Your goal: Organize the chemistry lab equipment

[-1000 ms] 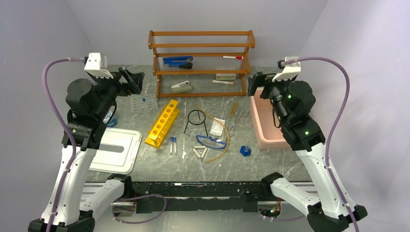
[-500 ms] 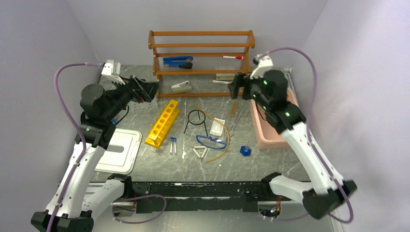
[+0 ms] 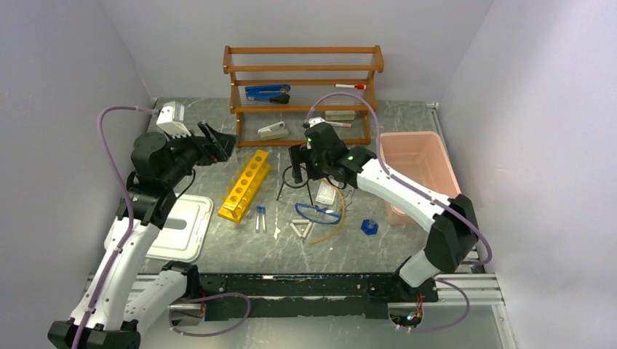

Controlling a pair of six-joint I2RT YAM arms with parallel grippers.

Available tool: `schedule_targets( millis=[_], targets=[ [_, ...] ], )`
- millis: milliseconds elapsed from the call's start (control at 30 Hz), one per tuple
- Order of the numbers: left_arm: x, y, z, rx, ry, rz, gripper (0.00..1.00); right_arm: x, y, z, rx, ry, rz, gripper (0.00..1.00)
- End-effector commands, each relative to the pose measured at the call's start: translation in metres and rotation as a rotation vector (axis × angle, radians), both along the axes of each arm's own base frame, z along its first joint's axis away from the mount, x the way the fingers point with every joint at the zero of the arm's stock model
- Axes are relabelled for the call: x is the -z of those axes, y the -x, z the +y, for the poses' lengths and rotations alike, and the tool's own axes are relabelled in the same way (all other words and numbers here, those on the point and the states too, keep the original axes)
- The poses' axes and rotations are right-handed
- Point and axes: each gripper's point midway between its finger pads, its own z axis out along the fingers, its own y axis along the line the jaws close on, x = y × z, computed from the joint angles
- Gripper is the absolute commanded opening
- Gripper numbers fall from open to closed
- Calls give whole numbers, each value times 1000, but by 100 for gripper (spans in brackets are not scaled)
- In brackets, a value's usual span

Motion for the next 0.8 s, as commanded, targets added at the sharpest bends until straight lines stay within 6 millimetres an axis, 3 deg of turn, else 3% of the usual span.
schedule_targets(
  millis=[0, 300, 600, 767],
  targets=[
    [6, 2, 8, -48, -3, 19, 95, 8, -16, 0, 173, 0, 23, 89],
    [5, 7, -9, 73, -36, -27, 93, 42, -38, 6, 261, 69, 49, 53],
    [14, 3, 1, 12, -52, -3, 93, 65, -38, 15, 186, 112, 76, 23],
    [16, 2, 1, 5, -49, 3, 92, 61, -40, 19, 127, 113, 46, 4]
  ],
)
